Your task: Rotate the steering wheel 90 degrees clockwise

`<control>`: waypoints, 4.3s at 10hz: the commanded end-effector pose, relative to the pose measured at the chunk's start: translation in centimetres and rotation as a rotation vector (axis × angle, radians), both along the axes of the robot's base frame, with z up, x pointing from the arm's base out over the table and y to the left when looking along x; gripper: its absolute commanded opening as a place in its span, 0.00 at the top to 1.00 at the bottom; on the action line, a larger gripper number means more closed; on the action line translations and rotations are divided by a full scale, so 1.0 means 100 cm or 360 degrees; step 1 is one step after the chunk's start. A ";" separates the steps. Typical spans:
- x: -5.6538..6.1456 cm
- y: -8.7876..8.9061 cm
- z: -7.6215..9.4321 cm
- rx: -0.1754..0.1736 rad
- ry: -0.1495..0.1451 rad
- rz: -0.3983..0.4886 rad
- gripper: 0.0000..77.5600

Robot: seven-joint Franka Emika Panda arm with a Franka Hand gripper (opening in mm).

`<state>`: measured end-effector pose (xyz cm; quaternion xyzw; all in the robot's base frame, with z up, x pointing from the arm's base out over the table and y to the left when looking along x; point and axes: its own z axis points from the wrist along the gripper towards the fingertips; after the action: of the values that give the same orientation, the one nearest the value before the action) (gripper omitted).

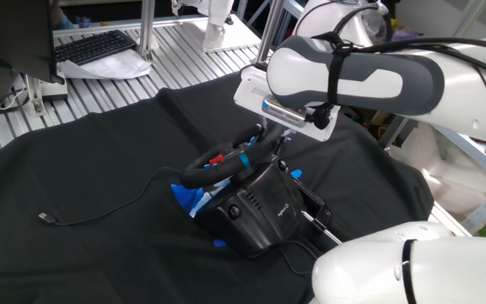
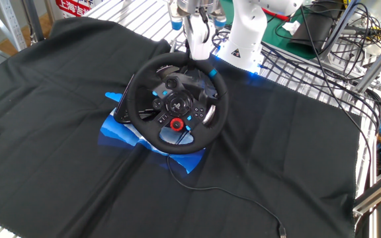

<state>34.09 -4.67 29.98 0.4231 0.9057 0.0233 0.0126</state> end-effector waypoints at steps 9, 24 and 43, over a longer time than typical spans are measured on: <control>-0.015 0.060 0.008 -0.0115 -0.0064 -0.0202 0.99; -0.020 0.093 -0.002 -0.0164 -0.0143 -0.0387 0.99; -0.030 0.133 -0.020 -0.0206 -0.0242 -0.0573 0.99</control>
<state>30.84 7.94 28.80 0.5687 0.8168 -0.0053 0.0970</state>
